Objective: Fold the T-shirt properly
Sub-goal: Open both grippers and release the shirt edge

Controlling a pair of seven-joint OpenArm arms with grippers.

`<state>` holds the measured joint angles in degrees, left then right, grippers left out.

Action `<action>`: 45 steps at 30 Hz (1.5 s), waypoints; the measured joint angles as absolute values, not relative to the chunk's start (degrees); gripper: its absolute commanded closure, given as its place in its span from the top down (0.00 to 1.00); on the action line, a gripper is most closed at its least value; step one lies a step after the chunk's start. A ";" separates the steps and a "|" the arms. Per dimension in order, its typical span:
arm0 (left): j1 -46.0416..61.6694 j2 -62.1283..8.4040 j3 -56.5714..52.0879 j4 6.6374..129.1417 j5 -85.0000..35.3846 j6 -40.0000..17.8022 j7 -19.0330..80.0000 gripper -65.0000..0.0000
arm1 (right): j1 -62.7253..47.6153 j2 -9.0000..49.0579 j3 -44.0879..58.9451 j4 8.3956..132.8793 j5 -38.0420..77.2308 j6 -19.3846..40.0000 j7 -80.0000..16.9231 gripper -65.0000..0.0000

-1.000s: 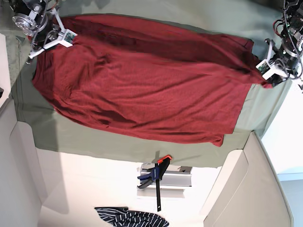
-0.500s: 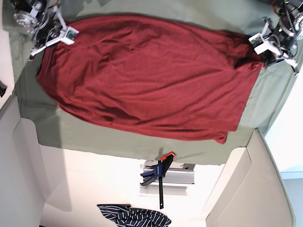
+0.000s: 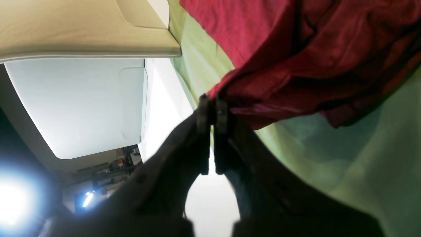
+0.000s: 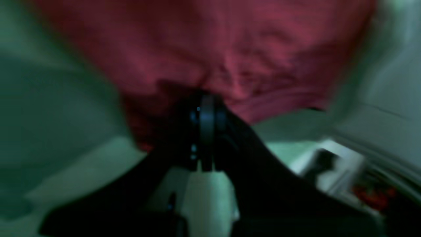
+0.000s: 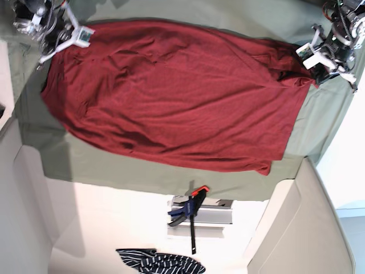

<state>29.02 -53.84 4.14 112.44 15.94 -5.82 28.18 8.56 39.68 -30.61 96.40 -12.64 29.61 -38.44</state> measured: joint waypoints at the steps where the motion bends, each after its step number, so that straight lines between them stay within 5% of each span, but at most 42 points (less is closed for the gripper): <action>1: 29.04 -53.39 4.14 112.44 15.79 -5.85 27.59 0.00 | 8.38 39.68 -30.61 96.84 -12.01 29.65 -38.44 0.30; 4: 29.02 -52.69 4.14 112.44 15.81 -5.85 27.59 0.00 | 7.16 40.03 -30.41 98.78 -10.96 29.61 -38.39 0.47; 20: 29.02 -52.21 4.14 112.44 15.81 -5.82 27.24 0.00 | 3.68 40.45 -29.78 104.84 -16.34 23.55 -38.81 0.47; 35: 29.02 -52.21 4.14 112.44 15.81 -5.82 27.66 0.00 | 3.40 40.29 -12.49 104.84 -7.60 24.95 -39.97 0.46; 40: 29.02 -52.21 4.14 112.44 16.01 -5.78 28.34 0.31 | 3.33 40.18 -12.49 104.84 -6.22 25.74 -39.94 0.46; 45: 28.97 -52.21 4.14 112.44 22.65 0.78 28.75 0.35 | 3.29 40.18 -12.49 104.84 -5.76 26.39 -39.92 0.46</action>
<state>28.97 -52.21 4.14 112.44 22.65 0.78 28.75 3.29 40.18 -12.49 104.84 -5.76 26.39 -39.92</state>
